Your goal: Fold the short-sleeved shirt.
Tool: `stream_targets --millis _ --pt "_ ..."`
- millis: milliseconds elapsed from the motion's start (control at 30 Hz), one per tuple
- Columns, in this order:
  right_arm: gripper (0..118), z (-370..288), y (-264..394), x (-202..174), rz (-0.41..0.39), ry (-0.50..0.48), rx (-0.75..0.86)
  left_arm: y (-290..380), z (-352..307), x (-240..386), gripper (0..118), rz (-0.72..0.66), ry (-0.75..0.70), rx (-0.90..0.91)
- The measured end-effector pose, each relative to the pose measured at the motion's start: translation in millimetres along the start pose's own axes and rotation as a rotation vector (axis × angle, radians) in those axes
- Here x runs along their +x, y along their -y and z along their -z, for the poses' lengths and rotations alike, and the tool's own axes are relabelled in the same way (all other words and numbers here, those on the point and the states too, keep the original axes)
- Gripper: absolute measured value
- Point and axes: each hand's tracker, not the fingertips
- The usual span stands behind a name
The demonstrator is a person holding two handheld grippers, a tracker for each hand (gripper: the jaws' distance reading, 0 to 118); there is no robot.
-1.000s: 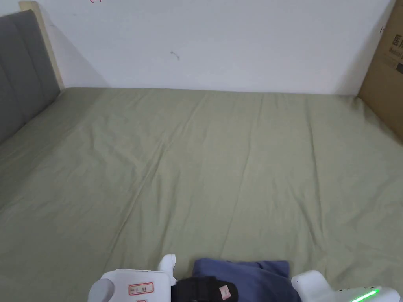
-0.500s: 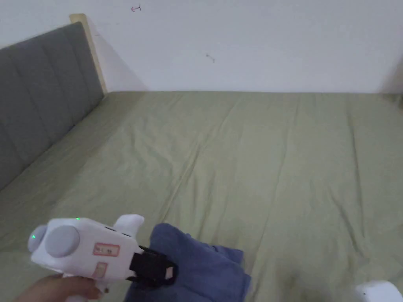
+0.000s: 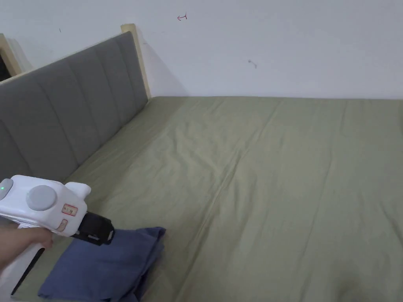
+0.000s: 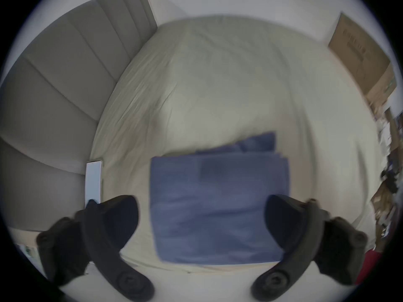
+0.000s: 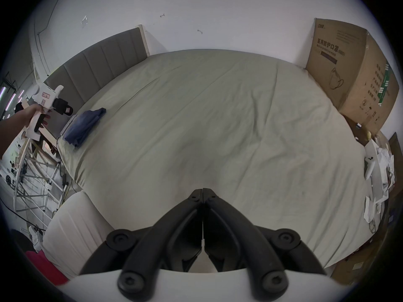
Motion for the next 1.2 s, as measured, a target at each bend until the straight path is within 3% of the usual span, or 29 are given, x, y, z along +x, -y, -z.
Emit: stream_targets --millis 167,233,300,333,433,600,733,833,933,1067,1100,1133,1167,1200 --pt "0 -17 -5 5 0.043 0.001 0.042 21 -44 70 111 -0.141 0.168 0.244" --pt "0 -24 -8 5 0.065 -0.001 0.050 43 -64 123 97 -0.205 0.201 0.411" --pt "0 -34 -12 2 0.067 -0.002 0.051 56 -71 166 26 -0.269 0.268 0.451" --pt "0 -40 -14 0 0.061 0.001 0.054 63 -75 185 0 -0.282 0.337 0.473" --pt "0 -68 -24 -4 0.020 0.020 0.093 79 -96 231 0 -0.260 0.453 0.574" --pt "0 -141 -43 -4 0.039 0.027 0.473 80 -150 279 0 -0.125 0.287 0.888" --pt "0 -168 -27 -19 -0.011 0.187 0.877 88 -185 308 0 -0.070 0.096 1.148" --pt "0 -163 -10 -27 -0.012 0.294 1.061 101 -194 330 0 0.011 -0.040 1.226" --pt "0 -154 -6 -31 -0.010 0.362 1.024 118 -193 337 0 0.027 -0.062 1.249" --pt "0 -151 -6 -28 0.029 0.361 0.989 132 -196 340 0 0.015 -0.091 1.310" --pt "6 -152 -6 -28 0.034 0.358 0.991 134 -198 339 0 0.009 -0.091 1.327" --pt "20 -153 -7 -27 0.038 0.359 0.991 133 -200 336 0 0.005 -0.053 1.341" --pt "50 -155 -9 -27 0.039 0.361 0.990 132 -202 334 9 0.001 -0.011 1.343" --pt "77 -156 -11 -28 0.037 0.365 0.985 130 -204 333 30 -0.005 -0.006 1.336"
